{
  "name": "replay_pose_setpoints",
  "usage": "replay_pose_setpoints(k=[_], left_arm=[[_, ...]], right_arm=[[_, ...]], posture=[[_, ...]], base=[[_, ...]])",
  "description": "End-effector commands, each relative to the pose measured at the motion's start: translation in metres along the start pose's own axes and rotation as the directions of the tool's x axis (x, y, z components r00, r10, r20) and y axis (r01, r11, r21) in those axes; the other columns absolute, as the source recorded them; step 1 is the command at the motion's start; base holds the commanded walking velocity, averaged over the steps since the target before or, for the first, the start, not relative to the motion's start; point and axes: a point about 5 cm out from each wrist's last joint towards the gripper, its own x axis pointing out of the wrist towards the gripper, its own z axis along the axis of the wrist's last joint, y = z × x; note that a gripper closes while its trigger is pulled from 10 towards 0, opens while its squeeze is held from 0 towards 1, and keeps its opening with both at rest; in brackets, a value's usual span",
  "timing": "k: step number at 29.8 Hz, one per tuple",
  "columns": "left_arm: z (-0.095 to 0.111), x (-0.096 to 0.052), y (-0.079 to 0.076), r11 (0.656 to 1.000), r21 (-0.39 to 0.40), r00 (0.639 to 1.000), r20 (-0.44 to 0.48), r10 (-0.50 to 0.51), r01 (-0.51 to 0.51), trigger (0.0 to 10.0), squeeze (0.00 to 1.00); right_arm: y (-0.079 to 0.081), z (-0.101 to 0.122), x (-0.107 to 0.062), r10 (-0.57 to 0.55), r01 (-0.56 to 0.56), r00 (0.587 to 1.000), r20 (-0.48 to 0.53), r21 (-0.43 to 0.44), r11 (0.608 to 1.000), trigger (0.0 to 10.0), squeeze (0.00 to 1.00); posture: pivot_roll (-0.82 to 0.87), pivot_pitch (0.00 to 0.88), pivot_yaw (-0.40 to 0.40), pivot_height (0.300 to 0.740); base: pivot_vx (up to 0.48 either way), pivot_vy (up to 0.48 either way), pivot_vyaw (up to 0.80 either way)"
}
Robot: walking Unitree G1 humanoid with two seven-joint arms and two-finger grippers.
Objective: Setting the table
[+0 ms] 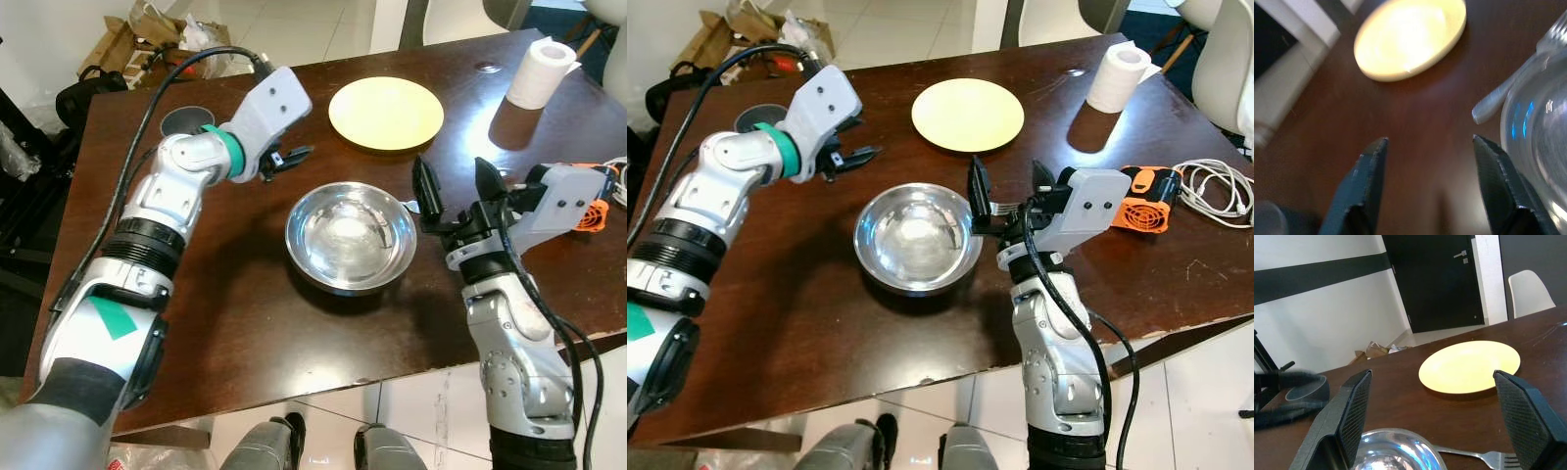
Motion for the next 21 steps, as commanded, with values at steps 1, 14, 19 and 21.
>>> replay_pose_setpoints(k=[1, 14, 19, 21], left_arm=[[-0.012, -0.002, -0.003, 0.999, -0.037, 0.999, -0.041, -0.019, 0.017, 10.0, 1.00], [-0.047, 0.007, -0.039, 0.977, -0.185, 0.975, -0.173, -0.142, 0.109, 8.8, 0.00], [-0.040, 0.008, -0.034, 0.965, -0.251, 0.984, -0.140, -0.112, 0.074, 10.0, 0.00], [-0.039, 0.007, -0.031, 0.964, -0.260, 0.986, -0.138, -0.097, 0.058, 10.0, 0.00]], right_arm=[[0.000, 0.002, -0.003, -0.006, 0.006, 1.000, 0.014, -0.002, 1.000, 10.0, 0.00], [0.000, 0.000, -0.006, -0.018, 0.018, 1.000, 0.007, -0.002, 1.000, 10.0, 0.00], [-0.001, -0.001, -0.006, -0.020, 0.020, 1.000, 0.007, -0.003, 1.000, 10.0, 0.00], [-0.001, -0.001, -0.006, -0.020, 0.020, 1.000, 0.007, -0.004, 1.000, 10.0, 0.00]], posture=[[0.03, 0.057, 0.149, 0.740], [0.02, 0.055, 0.157, 0.740], [0.01, 0.044, 0.161, 0.740], [0.01, 0.038, 0.162, 0.740]], base=[[0.000, 0.000, 0.00], [0.000, 0.000, 0.00], [0.000, 0.000, 0.00], [0.000, 0.000, 0.00]])
